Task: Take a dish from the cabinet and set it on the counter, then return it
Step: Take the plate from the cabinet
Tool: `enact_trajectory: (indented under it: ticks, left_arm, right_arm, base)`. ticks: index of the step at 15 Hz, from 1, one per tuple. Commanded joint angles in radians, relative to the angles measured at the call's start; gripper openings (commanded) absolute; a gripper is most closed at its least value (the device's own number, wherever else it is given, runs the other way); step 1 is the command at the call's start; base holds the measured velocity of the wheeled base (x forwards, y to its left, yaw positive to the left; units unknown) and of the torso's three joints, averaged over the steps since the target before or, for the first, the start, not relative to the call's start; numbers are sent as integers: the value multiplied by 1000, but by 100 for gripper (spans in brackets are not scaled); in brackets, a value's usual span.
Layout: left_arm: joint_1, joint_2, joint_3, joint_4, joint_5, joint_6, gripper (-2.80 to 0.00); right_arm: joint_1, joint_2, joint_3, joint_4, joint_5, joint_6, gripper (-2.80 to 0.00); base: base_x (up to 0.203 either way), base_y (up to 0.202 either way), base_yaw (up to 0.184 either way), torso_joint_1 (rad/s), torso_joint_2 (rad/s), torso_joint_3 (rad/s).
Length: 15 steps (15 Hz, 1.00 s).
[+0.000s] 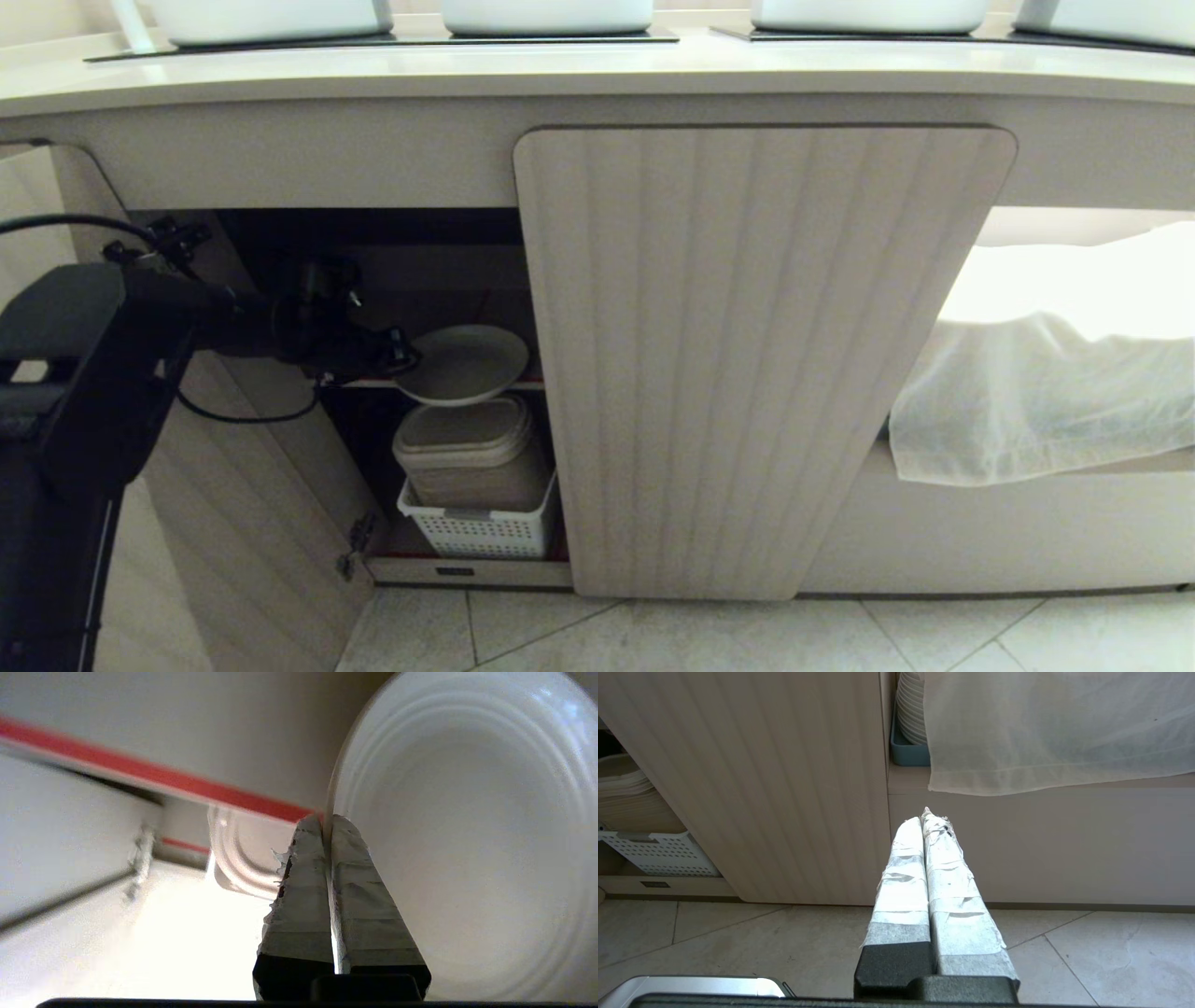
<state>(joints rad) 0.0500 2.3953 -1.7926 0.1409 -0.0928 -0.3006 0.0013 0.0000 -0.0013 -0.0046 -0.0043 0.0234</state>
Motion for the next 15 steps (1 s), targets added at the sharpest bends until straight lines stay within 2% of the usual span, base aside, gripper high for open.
enact_trajectory:
  ticks: [1, 9, 15]
  left_arm:
    - [-1, -21, 24, 0, -1, -44, -280]
    - [-2, -41, 65, 0, -3, -150, -280]
    - [-1, -51, 82, 2, -18, -158, -280]
  right_arm:
    - [0, 0, 0, -1, 0, 0, -280]
    - [0, 0, 0, 0, 0, 0, -280]
    - [0, 0, 1, -1, 0, 0, -280]
  base:
    - [0, 0, 0, 0, 0, 0]
    - [0, 0, 0, 0, 0, 0]
    - [0, 0, 0, 0, 0, 0]
